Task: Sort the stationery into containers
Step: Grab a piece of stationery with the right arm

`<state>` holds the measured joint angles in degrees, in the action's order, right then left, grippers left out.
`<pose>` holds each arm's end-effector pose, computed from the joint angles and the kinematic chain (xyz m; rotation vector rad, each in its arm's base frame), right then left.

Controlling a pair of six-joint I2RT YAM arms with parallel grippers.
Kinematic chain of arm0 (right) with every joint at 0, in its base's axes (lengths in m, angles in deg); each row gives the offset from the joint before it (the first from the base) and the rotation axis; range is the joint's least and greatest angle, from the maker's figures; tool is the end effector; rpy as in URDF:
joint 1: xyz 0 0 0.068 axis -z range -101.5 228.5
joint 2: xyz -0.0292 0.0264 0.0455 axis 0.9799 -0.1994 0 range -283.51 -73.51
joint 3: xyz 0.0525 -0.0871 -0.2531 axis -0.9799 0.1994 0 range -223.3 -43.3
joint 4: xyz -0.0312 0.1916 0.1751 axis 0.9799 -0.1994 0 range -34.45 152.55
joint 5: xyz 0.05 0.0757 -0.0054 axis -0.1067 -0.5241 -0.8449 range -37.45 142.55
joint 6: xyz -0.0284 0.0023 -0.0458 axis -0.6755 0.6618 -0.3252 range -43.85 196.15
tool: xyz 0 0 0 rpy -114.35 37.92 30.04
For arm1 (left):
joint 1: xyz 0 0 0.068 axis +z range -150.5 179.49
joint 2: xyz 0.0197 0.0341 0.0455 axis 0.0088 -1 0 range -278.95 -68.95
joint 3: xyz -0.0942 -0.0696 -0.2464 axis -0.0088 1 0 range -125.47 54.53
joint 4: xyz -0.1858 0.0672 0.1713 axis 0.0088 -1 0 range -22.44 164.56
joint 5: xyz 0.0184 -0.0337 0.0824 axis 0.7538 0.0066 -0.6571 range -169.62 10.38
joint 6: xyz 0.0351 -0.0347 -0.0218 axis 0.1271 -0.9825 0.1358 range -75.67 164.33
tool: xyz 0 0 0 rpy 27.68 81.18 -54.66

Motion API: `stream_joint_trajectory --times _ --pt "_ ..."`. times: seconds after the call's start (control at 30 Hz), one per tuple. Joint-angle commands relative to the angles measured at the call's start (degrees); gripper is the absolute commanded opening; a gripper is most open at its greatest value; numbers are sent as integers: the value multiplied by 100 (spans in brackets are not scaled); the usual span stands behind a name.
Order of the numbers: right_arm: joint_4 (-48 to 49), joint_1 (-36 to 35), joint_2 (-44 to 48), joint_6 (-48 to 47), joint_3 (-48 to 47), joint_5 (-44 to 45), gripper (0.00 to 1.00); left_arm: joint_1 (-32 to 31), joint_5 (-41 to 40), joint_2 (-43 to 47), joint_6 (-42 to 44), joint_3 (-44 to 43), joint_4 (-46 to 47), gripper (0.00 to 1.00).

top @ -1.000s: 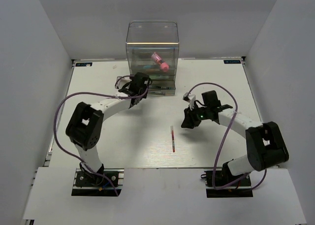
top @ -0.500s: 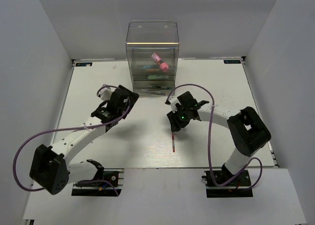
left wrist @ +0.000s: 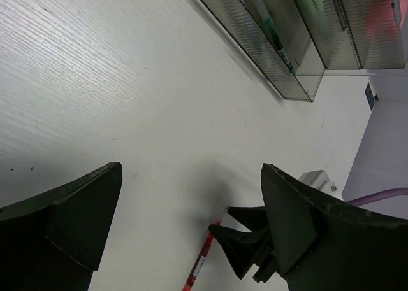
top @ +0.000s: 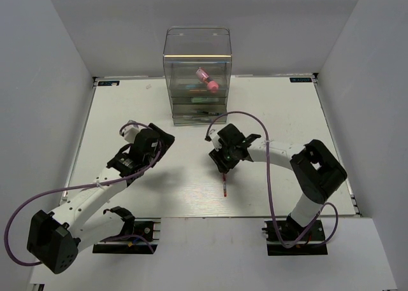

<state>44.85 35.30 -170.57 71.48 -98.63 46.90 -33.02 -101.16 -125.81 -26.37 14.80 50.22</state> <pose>0.2388 0.2290 0.1629 -1.1062 2.4046 0.3619 0.1823 -0.1005 0.2487 -0.9316 2.0929 -0.5366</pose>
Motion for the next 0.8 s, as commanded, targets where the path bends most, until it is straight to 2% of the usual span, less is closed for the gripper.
stream_joint_trajectory --times 0.0,0.17,0.2,0.27,0.53,0.63,0.77 --pt "-498 -101 -112 -157 400 432 52 -18 -8 123 135 53 -106 99" --pt "-437 -171 187 -465 848 706 40 -18 53 70 197 105 -54 99" --pt "-454 -206 222 -517 892 714 33 -18 53 70 197 166 -54 99" --pt "-454 -250 222 -640 928 723 26 -18 106 17 197 167 -54 99" --pt "-156 -294 169 -1210 858 626 1 -18 220 -106 249 167 52 99" --pt "55 -259 301 -1798 665 635 0 -18 273 -211 302 167 105 99" --pt "1062 -224 679 -2845 559 626 0 -18 396 -264 302 167 166 99"
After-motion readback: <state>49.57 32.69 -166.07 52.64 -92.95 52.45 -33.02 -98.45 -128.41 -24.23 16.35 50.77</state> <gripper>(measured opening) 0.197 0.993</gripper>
